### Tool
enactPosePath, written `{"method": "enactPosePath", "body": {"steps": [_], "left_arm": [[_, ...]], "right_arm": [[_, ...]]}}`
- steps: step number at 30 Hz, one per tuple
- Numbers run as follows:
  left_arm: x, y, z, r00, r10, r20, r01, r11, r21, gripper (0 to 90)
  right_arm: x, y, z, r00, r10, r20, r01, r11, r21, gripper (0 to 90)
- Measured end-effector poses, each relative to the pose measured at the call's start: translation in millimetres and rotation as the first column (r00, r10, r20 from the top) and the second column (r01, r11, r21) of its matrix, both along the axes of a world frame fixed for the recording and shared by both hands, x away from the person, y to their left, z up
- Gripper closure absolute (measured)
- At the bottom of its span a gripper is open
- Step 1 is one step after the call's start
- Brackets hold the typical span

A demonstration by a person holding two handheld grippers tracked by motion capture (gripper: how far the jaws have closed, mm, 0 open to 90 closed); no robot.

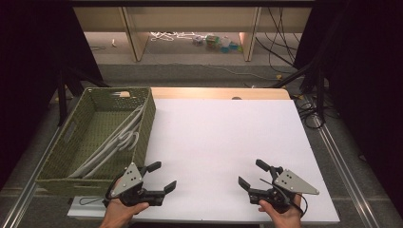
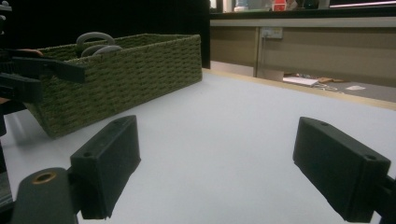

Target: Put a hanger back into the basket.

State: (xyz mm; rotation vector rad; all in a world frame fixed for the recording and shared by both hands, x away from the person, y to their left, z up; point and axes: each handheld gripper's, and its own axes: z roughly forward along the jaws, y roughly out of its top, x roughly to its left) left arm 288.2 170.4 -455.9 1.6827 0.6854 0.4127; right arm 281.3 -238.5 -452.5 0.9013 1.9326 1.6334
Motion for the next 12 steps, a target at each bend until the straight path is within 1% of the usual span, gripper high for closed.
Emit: {"method": "enactPosePath", "body": {"steps": [1,3,4,8,12], "left_arm": [[0.2,0.3,0.1,1.0,0.001,0.004,-0.001,1.0,0.0,15.9],[0.5,0.6,0.0,1.0,0.003,0.004,-0.003,1.0,0.002,15.9],[0.5,0.8,0.0,1.0,0.004,0.004,-0.004,1.0,0.0,15.9],[0.6,0.7,0.0,1.0,0.003,0.005,-0.003,1.0,0.0,15.9],[0.7,0.9,0.0,0.9999,0.004,0.01,-0.004,0.9999,-0.01,15.9]], "right_arm": [[1.0,-0.2,-0.3,0.9999,0.002,0.016,-0.002,1.0,0.003,15.4],[0.8,-0.4,-0.3,0.9999,0.0,0.012,0.0,1.0,0.002,15.4],[1.3,-0.1,-0.7,0.9997,-0.001,0.023,0.001,1.0,0.009,15.4],[0.7,-0.3,-0.1,0.9999,0.002,0.011,-0.002,1.0,-0.005,15.4],[0.8,-0.2,-0.2,0.9999,0.003,0.014,-0.003,1.0,-0.003,15.4]]}}
